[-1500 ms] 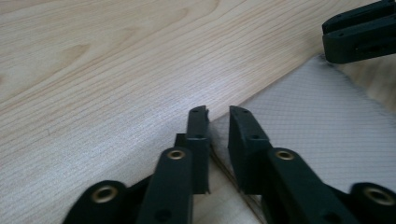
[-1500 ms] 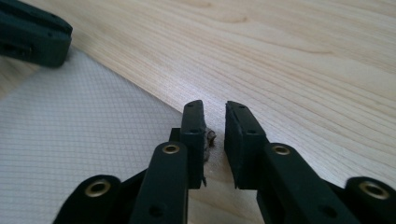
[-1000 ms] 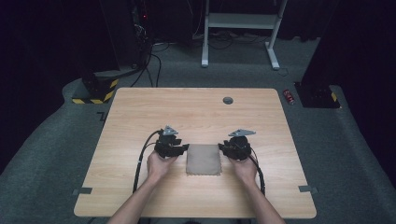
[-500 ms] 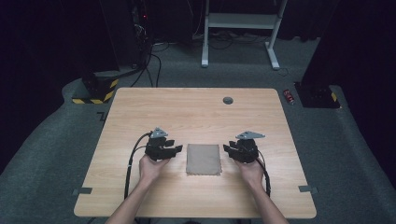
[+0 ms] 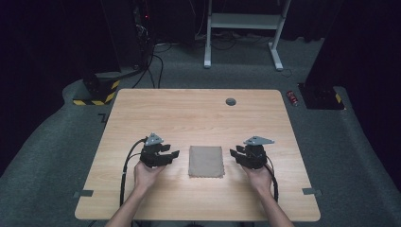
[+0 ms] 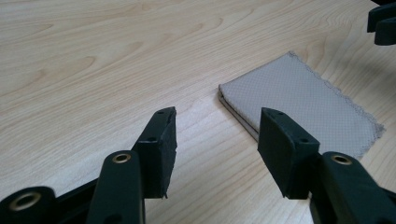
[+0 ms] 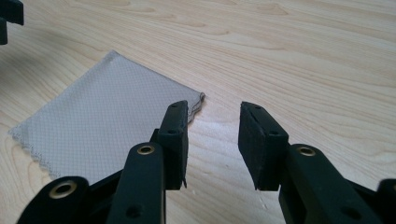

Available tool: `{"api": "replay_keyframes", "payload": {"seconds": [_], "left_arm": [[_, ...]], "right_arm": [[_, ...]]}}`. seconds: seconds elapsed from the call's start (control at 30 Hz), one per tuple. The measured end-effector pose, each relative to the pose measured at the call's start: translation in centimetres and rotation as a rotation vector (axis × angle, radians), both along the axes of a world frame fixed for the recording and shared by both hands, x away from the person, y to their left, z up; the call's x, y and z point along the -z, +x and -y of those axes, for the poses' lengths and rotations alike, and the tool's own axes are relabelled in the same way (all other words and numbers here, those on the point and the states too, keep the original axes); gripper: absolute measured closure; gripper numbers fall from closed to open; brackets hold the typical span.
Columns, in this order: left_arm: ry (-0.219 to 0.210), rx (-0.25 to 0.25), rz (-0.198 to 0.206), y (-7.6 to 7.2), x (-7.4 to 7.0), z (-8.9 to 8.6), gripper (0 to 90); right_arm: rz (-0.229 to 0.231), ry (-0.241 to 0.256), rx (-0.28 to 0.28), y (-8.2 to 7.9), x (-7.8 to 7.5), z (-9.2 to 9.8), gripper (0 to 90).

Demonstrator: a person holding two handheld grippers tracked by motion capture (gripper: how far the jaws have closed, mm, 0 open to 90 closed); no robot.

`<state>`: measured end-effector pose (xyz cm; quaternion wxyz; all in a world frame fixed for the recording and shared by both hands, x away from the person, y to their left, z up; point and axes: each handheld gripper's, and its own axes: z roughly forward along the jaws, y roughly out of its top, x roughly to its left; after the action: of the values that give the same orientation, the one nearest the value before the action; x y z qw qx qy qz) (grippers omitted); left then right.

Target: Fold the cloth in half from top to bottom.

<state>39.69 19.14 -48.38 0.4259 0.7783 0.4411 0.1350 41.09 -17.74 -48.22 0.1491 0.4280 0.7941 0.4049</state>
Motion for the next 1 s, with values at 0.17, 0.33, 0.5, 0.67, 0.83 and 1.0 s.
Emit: {"api": "replay_keyframes", "payload": {"seconds": [0.17,0.33,0.5,0.67,0.83,1.0], "left_arm": [[-0.003,-0.009,0.002,-0.6,0.2,-0.5,47.2],[-0.005,-0.013,0.0,-1.2,0.6,-0.8,47.2],[0.01,-0.007,-0.005,-1.6,1.0,-0.9,47.4],[0.014,-0.017,-0.002,-2.2,1.4,-1.3,47.4],[0.02,-0.027,-0.009,-2.7,1.8,-1.7,47.3],[0.024,-0.041,-0.015,-3.2,2.5,-2.2,47.2]], "right_arm": [[0.013,0.013,0.009,-0.8,0.0,1.0,62.8],[0.021,0.041,0.025,-1.8,0.1,1.9,62.8],[0.019,0.041,0.035,-2.5,0.3,2.4,62.8],[0.021,0.029,0.04,-3.1,0.8,3.0,62.8],[0.01,0.005,0.045,-3.8,1.5,3.2,62.8],[0.003,-0.01,0.054,-4.3,2.2,3.5,62.8]]}}
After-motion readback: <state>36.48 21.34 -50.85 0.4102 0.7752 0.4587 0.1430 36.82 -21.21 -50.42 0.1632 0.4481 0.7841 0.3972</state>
